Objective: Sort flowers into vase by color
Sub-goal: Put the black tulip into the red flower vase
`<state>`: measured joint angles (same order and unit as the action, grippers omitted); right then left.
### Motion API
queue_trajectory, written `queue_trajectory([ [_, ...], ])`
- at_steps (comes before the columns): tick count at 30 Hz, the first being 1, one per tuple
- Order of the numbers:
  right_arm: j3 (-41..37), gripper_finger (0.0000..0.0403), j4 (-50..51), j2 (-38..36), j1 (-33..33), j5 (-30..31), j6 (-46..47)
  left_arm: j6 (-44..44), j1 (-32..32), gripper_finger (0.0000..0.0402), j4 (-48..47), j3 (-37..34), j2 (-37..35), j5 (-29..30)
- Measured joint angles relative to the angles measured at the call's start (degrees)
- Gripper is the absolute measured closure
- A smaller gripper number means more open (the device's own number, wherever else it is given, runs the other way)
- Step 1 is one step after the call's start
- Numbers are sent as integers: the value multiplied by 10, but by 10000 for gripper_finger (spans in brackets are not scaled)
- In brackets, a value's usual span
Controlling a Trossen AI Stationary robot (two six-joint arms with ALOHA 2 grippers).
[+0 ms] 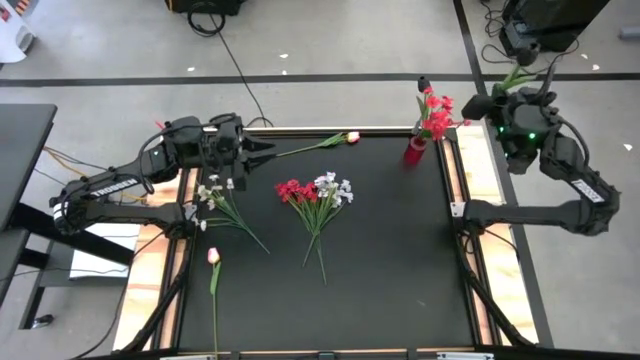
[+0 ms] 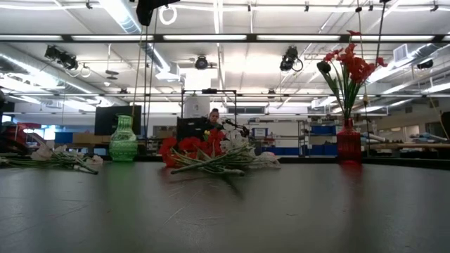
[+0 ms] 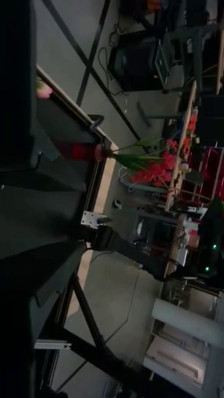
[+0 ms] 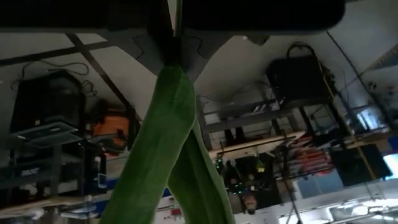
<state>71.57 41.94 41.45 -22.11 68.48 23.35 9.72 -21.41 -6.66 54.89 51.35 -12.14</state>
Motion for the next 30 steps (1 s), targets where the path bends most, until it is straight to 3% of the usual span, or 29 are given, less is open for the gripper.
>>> queue_trajectory([
  [11, -96, 387, -223, 18, -174, -126, -54, 0, 0, 256, 0, 0, 0, 0],
  [15, -90, 387, -250, 24, -198, -145, -65, 0, 0, 256, 0, 0, 0, 0],
  [20, -75, 387, -309, 25, -207, -141, -157, 0, 0, 255, 0, 0, 0, 0],
  [25, -74, 387, -272, 31, -237, -127, -181, 0, 0, 255, 0, 0, 0, 0],
  [30, -76, 388, -176, 38, -272, -161, -76, 0, 0, 255, 0, 0, 0, 0],
])
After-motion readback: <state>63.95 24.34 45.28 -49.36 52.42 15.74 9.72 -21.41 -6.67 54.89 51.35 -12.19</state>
